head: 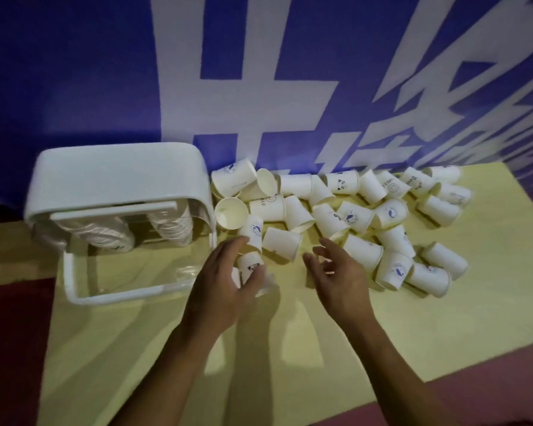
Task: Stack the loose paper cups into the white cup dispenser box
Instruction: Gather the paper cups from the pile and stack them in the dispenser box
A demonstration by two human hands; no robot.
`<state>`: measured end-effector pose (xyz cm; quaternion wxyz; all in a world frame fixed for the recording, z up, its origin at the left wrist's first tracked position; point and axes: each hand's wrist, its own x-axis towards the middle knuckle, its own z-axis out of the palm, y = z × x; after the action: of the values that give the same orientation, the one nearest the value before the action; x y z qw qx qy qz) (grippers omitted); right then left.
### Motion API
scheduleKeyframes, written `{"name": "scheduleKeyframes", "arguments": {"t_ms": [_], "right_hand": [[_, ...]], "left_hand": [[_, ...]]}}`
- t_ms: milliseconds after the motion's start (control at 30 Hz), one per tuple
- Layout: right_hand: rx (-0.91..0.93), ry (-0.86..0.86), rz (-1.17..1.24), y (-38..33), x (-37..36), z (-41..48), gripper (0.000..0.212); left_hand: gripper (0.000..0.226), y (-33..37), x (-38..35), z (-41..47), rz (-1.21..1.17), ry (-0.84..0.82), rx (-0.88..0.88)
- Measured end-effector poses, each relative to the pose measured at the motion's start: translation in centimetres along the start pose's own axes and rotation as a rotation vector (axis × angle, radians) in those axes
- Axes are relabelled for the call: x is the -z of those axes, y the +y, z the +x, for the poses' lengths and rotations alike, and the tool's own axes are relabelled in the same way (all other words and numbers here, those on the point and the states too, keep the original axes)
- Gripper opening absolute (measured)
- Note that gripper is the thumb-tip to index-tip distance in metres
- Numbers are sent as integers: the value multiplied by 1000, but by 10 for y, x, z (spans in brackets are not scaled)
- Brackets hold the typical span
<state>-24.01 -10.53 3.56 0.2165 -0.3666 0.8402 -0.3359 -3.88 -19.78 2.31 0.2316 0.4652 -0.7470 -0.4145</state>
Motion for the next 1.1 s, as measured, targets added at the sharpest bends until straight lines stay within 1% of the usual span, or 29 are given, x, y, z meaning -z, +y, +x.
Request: {"name": "scheduleKeyframes", "arguments": {"t_ms": [100,200,267,367,500,633,700,767,833,867,900,967,1033,1100], "right_hand": [[-55,48,50,35,43,12,46],[-90,83,35,75,82,21,41],[-118,103,42,104,106,28,38],[-168,107,40,146,140,37,38],[-205,102,26,189,176,51,34],[-186,95,28,218,196,68,34],[-190,106,30,228,205,79,37],[-199,130,28,236,216,88,42],[-207,167,38,247,229,96,48],[-215,184,42,253,236,99,52],[-229,197,48,260,241,103,56],[-281,195,61,276,249,109,66],[-341,124,73,296,252,113,78],[-381,10,81,312,251,114,89]], "left_hand": [[78,14,-44,40,200,-145,-136],[82,13,-84,76,508,-310,-269],[82,7,-107,92,636,-334,-294],[79,0,-127,104,738,-332,-288],[83,-12,-135,106,787,-303,-231],[81,-9,-132,102,754,-280,-143],[73,8,-127,98,683,-255,-112],[61,30,-125,89,590,-153,-156],[54,59,-128,78,465,-2,-221],[51,76,-131,74,385,57,-204],[52,91,-137,71,292,95,-150],[64,119,-156,70,133,136,5],[69,137,-181,69,46,153,66],[71,151,-207,65,-21,121,76]]}}
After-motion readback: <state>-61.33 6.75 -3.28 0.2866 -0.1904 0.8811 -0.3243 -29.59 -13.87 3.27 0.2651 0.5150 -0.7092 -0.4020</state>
